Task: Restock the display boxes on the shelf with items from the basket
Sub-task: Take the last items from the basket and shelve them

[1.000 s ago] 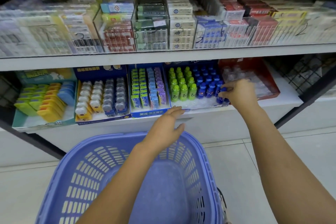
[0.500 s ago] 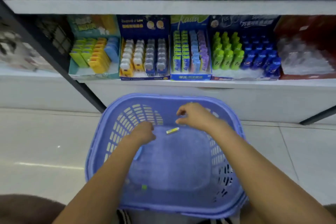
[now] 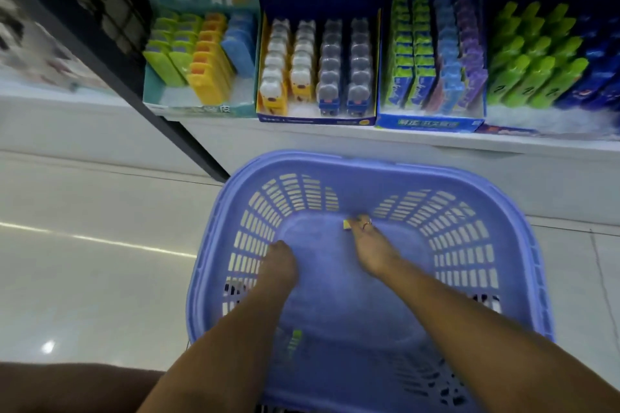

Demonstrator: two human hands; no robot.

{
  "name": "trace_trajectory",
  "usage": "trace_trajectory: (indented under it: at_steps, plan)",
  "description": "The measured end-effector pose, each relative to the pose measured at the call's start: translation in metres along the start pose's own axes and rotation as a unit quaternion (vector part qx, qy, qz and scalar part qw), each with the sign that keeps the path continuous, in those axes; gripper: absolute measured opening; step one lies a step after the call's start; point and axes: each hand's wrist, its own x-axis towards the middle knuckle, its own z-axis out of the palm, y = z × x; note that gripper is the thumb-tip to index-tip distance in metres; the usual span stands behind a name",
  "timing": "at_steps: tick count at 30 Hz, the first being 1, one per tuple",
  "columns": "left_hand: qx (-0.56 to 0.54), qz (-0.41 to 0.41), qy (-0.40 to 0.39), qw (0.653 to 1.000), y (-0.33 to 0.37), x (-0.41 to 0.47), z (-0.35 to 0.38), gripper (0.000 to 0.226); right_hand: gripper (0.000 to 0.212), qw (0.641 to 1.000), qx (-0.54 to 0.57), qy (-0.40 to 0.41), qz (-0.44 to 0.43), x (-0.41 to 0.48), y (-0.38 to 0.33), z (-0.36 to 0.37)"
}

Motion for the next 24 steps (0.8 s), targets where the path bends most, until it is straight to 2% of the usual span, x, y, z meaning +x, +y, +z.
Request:
trace_trajectory:
  at_steps: [4,6,8,10,12,14,16,17,24]
  plan:
    - [-0.066,-0.049,-0.03,0.996,0.007,0.007,0.007,0.036,0.034,0.997,-0.053,-0.001,0.05,0.015,0.005,-0.002]
    - [-0.124,-0.082,-0.04,0.988,0.01,0.009,0.009,0.042,0.028,0.997,-0.032,-0.003,0.074,0.018,0.008,-0.002]
    - [-0.216,-0.09,-0.065,0.97,0.017,0.008,0.005,0.039,0.026,0.996,0.012,-0.01,0.093,0.019,0.008,-0.002]
    - [-0.366,-0.105,-0.104,0.919,0.028,0.006,-0.003,0.031,0.023,0.991,0.094,-0.008,0.096,0.019,0.005,-0.006]
    - [-0.497,-0.134,-0.14,0.846,0.041,0.005,-0.016,0.03,0.027,0.977,0.199,-0.03,0.068,0.015,-0.002,-0.016]
    - [-0.587,-0.129,-0.163,0.782,0.051,0.002,-0.031,0.019,0.018,0.931,0.35,-0.087,0.059,0.007,-0.012,-0.032]
    - [-0.646,-0.104,-0.185,0.733,0.057,-0.005,-0.051,0.014,0.014,0.895,0.43,-0.109,0.044,-0.001,-0.02,-0.05]
    - [-0.652,-0.082,-0.193,0.728,0.058,-0.007,-0.059,0.014,0.012,0.887,0.447,-0.112,0.033,-0.005,-0.023,-0.06]
    - [-0.604,0.041,-0.203,0.769,0.056,-0.038,-0.121,0.012,0.013,0.859,0.495,-0.118,-0.063,-0.044,-0.049,-0.157]
